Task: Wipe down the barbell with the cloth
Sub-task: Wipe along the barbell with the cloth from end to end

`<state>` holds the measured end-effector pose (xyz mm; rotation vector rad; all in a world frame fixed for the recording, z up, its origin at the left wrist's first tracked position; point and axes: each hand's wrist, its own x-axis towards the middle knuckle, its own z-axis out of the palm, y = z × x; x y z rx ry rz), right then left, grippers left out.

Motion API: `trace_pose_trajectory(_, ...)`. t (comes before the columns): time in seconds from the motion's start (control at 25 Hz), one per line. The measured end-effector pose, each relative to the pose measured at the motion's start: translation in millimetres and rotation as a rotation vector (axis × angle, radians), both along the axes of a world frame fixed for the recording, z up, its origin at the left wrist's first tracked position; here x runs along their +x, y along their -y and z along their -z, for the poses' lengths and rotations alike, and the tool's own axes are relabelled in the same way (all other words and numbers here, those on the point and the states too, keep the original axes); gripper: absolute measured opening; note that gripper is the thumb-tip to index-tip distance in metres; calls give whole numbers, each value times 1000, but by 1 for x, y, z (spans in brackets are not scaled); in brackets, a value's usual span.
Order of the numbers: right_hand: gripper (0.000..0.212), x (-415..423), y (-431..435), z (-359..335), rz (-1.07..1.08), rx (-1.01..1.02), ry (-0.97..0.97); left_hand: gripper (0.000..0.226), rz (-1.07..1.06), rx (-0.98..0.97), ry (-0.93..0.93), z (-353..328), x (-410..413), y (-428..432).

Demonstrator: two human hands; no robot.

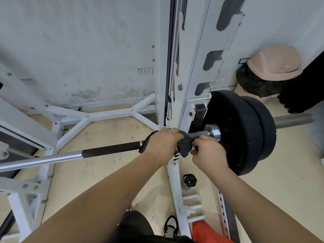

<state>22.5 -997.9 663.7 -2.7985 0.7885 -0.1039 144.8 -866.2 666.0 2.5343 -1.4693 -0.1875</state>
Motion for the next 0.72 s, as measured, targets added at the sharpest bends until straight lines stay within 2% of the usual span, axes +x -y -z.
trace_pose_trajectory(0.12,26,-2,1,-2,-13,6,-27,27,-27,-14,21,4,14,-46)
trace_pose_trajectory(0.2,24,-4,2,-4,-27,61,-37,20,-102,-68,91,6,19,-54)
trace_pose_trajectory(0.28,16,-6,5,-16,-41,155,-37,19,-141,-56,105,3,12,-27)
trace_pose_trajectory(0.36,15,-13,10,-33,-75,134,106,22,-124,-67,80,0,-5,12)
trace_pose_trajectory(0.48,17,-16,28,-66,-145,-127,455,23,-50,-89,90,4,-25,35)
trace_pose_trajectory(0.52,20,-16,39,-77,-151,-226,503,25,-16,-109,90,5,-23,30)
trace_pose_trajectory(0.6,38,-19,68,-92,-47,-334,413,25,10,-96,49,2,-16,11)
trace_pose_trajectory(0.72,63,-26,97,-84,200,-217,201,22,-115,-81,42,-20,-8,18)
